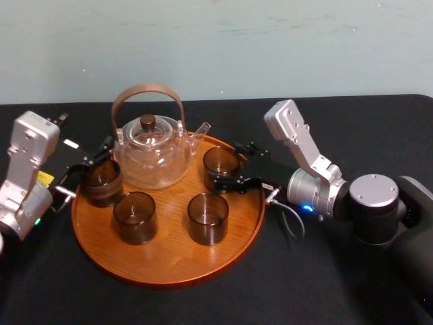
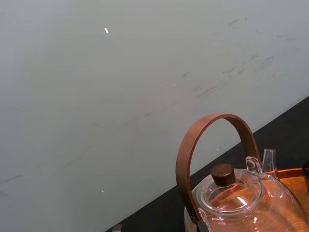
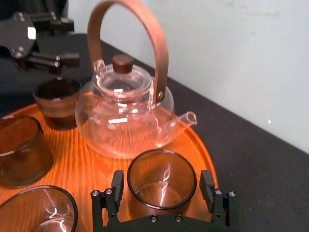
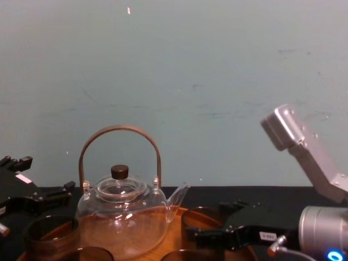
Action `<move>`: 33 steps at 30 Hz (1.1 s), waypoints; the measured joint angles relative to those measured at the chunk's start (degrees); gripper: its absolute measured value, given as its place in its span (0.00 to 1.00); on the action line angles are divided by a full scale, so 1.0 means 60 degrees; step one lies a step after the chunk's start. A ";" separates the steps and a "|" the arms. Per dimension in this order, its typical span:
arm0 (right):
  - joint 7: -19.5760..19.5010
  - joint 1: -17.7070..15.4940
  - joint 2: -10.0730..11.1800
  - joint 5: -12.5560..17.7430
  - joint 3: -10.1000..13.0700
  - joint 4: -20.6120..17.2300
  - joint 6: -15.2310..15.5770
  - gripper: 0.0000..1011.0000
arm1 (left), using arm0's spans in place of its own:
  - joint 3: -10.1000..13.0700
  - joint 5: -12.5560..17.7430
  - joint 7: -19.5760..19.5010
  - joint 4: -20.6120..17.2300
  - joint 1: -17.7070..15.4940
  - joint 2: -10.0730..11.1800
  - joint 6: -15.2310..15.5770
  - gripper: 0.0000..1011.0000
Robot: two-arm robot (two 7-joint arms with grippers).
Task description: Pick up the glass from the table and place it on the tray.
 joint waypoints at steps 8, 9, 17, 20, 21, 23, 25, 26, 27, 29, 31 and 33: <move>0.0079 -0.0349 0.0348 0.0378 0.0311 -0.0926 -0.0121 0.99 | 0.0000 0.0000 0.0000 0.0000 0.0000 0.0000 0.0000 0.99; 0.0079 -0.0349 0.0348 0.0378 0.0311 -0.0926 -0.0121 0.99 | 0.0000 0.0000 0.0000 0.0000 0.0000 0.0000 -0.0001 0.99; -0.0035 -0.0856 0.0812 0.0873 0.0774 -0.1708 -0.0172 0.99 | 0.0000 0.0000 0.0000 0.0000 0.0000 0.0000 0.0000 0.99; -0.0145 -0.1048 0.1015 0.1012 0.0976 -0.1849 -0.0199 0.99 | 0.0000 0.0000 0.0001 0.0000 0.0000 0.0000 0.0000 0.99; -0.0174 -0.1089 0.1064 0.1049 0.1034 -0.1869 -0.0202 0.99 | 0.0000 0.0000 0.0000 0.0000 0.0000 0.0000 0.0000 0.99; -0.0276 -0.1191 0.1191 0.1147 0.1218 -0.1886 -0.0220 0.99 | 0.0000 0.0000 0.0000 0.0000 -0.0001 0.0000 0.0000 0.99; -0.0334 -0.1242 0.1253 0.1219 0.1331 -0.1884 -0.0234 0.99 | 0.0001 0.0000 0.0000 0.0000 0.0000 0.0000 0.0000 0.99; -0.0375 -0.1266 0.1282 0.1246 0.1394 -0.1873 -0.0242 0.99 | 0.0001 0.0000 0.0000 0.0000 0.0000 0.0000 -0.0001 0.99; -0.0449 -0.1308 0.1336 0.1273 0.1499 -0.1845 -0.0261 0.99 | 0.0000 0.0000 0.0000 0.0000 0.0000 0.0000 -0.0001 0.99; -0.0577 -0.1371 0.1410 0.1299 0.1643 -0.1787 -0.0285 0.99 | 0.0000 0.0000 0.0000 0.0000 0.0000 0.0000 -0.0001 0.99; -0.0660 -0.1429 0.1473 0.1321 0.1775 -0.1732 -0.0307 0.99 | 0.0000 0.0000 0.0000 0.0000 0.0000 0.0000 0.0000 0.99; -0.0730 -0.1469 0.1505 0.1320 0.1850 -0.1703 -0.0335 0.99 | 0.0000 0.0000 0.0001 0.0000 0.0000 0.0000 0.0000 0.99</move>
